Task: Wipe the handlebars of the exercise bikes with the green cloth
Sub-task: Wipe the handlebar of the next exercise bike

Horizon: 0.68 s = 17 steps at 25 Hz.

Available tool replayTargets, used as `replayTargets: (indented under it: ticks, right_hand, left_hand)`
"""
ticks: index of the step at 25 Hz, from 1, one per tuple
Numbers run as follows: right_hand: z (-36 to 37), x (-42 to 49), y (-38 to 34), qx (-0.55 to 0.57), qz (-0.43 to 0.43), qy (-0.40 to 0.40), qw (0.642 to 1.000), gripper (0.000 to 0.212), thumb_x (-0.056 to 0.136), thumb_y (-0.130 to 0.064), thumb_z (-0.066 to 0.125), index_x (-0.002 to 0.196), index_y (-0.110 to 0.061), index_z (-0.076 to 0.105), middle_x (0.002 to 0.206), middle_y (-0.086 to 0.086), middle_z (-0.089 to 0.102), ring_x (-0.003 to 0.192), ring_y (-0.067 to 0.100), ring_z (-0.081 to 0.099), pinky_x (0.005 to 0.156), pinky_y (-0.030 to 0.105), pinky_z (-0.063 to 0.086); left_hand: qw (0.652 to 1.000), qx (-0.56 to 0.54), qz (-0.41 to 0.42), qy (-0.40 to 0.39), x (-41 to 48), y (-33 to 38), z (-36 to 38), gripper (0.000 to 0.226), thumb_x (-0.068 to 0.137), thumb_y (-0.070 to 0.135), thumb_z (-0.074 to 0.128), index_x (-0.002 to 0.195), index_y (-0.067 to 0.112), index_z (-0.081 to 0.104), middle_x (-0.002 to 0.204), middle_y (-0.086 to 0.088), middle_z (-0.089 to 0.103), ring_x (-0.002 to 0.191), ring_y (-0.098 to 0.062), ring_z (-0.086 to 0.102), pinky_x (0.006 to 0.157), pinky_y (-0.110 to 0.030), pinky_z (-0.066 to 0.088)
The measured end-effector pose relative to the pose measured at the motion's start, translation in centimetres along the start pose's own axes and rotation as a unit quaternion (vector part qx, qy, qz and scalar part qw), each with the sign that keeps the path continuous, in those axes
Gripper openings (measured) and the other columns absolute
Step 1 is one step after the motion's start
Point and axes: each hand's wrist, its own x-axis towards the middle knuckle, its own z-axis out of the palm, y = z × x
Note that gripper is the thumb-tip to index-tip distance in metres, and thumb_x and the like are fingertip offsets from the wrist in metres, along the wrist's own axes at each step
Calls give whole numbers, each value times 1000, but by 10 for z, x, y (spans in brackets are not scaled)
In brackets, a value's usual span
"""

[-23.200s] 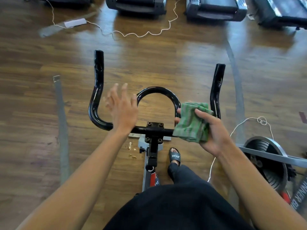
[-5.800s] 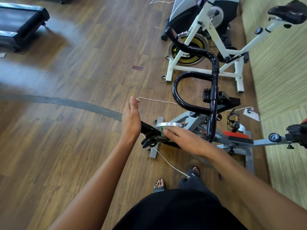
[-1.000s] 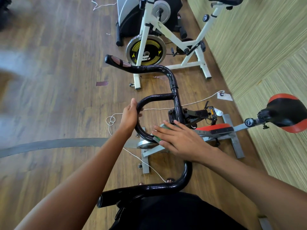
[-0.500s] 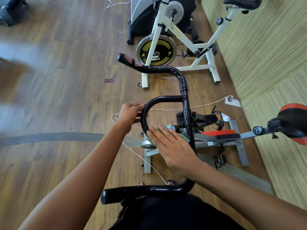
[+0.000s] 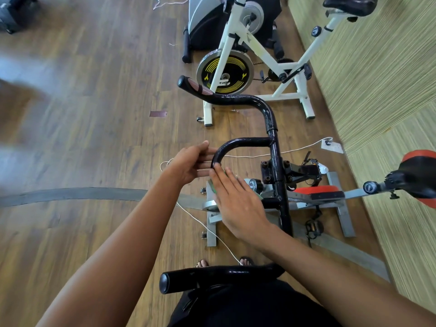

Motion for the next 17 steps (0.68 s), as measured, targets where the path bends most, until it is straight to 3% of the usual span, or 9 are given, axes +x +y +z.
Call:
replayTargets:
  ticks: [3, 6, 10, 14, 17]
  right_hand:
    - [2, 14, -13, -27, 20, 11, 999, 57, 105, -35, 19, 157, -12, 16, 166, 6, 9, 153, 25, 11, 123, 43, 21]
    - [6, 19, -16, -43, 35, 35, 998, 56, 106, -34, 22, 157, -12, 17, 165, 6, 6, 153, 25, 9, 123, 42, 14]
    - [3, 46, -23, 0, 69, 41, 997, 57, 104, -30, 12, 157, -9, 8, 164, 7, -7, 152, 26, -5, 124, 40, 5]
    - [0, 63, -23, 2, 97, 34, 995, 62, 103, -14, 33, 157, -5, 4, 165, 11, -10, 152, 31, -12, 124, 42, 0]
    - [-4, 70, -28, 21, 126, 41, 991, 66, 102, -8, 37, 157, -6, 2, 164, 11, -17, 150, 30, -20, 123, 42, -7]
  left_hand:
    - [1000, -18, -18, -15, -3, 3, -6, 48, 105, 42, 40, 111, 8, 73, 65, 2, 64, 48, -9, 52, 49, -22, 52]
    - [999, -29, -30, -23, -3, 4, -9, 57, 105, 50, 33, 106, 8, 73, 60, 2, 65, 48, -9, 60, 48, -22, 52]
    - [998, -60, -34, -11, -2, 2, -10, 71, 101, 60, 34, 56, 18, 68, 53, 2, 56, 44, -12, 53, 47, -24, 45]
    - [996, -84, -32, -22, -8, 2, -9, 67, 102, 59, 29, 78, 10, 68, 58, -2, 67, 46, -12, 62, 48, -24, 50]
    - [994, -94, -35, -33, -10, -1, -8, 69, 103, 58, 24, 96, 4, 66, 56, -3, 67, 46, -10, 64, 45, -20, 51]
